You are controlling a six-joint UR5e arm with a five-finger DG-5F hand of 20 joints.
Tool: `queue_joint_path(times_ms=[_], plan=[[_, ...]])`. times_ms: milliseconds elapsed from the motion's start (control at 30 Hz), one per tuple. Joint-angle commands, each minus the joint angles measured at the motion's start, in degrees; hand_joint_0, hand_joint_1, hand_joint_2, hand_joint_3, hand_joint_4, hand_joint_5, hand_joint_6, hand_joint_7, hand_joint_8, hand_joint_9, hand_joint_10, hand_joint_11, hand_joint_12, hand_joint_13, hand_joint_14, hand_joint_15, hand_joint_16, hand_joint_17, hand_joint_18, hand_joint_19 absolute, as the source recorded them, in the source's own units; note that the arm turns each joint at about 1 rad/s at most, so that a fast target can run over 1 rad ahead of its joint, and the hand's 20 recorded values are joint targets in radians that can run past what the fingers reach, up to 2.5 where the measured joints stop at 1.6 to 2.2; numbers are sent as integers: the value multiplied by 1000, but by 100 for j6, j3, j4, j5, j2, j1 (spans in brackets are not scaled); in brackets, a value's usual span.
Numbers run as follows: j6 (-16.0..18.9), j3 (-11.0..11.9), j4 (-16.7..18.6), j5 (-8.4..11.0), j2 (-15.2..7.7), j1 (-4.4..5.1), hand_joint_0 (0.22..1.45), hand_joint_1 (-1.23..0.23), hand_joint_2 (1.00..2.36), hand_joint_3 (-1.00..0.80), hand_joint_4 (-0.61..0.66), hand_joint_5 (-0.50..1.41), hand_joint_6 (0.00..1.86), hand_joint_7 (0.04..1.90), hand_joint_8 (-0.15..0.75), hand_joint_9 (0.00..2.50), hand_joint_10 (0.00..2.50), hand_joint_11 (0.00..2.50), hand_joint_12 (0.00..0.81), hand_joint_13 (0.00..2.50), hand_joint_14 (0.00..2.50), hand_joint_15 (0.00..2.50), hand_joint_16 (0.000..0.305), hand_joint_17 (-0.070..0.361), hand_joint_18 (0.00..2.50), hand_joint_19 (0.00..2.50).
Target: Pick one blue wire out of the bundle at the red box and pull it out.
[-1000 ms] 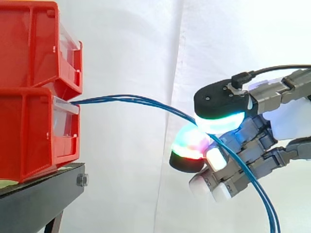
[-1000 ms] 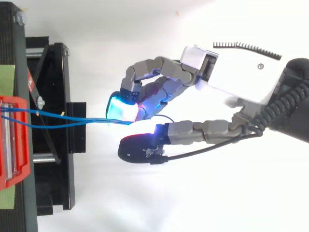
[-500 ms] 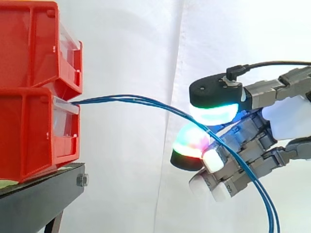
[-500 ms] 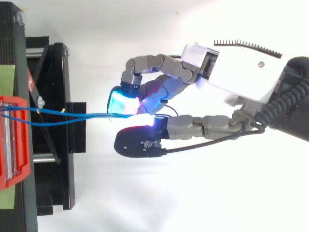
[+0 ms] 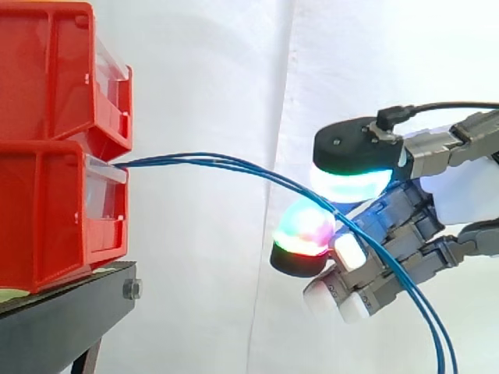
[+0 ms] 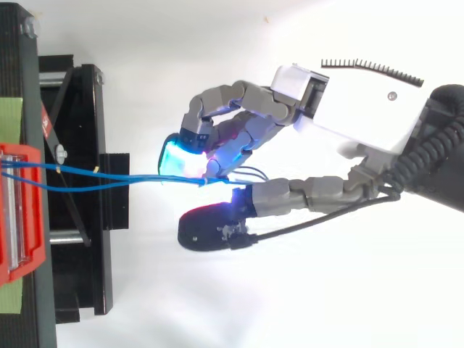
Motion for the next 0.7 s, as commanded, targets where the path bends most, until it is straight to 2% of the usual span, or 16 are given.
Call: queue_joint_path(times_ms=[0, 100, 167, 300, 400, 667], plan=[[-1, 0, 0, 4, 4, -1, 547, -755, 1002, -468, 231, -76, 627, 1098, 238, 1001, 25, 594, 360, 619, 18, 408, 60, 134, 373, 547], [-10, 0, 0, 4, 4, -1, 518, -661, 1000, -499, 245, -55, 558, 1233, 239, 1034, 22, 569, 363, 629, 18, 411, 60, 136, 384, 540], [-10, 0, 0, 4, 4, -1, 520, -634, 1003, -455, 244, -48, 528, 1291, 242, 1034, 22, 557, 364, 628, 18, 416, 61, 136, 381, 547], [-18, 0, 35, 4, 4, -1, 564, -658, 1012, -313, 227, -48, 521, 1319, 238, 1027, 24, 565, 356, 623, 18, 422, 59, 133, 370, 558], [-10, 0, 35, 4, 4, -1, 589, -671, 1011, -178, 277, -44, 524, 1280, 264, 1056, 20, 528, 393, 660, 17, 397, 67, 151, 435, 530], [-10, 0, 35, 12, -5, -1, 628, -612, 1007, -105, 333, -43, 501, 1245, 265, 1073, 20, 530, 395, 668, 16, 399, 68, 153, 436, 524]])
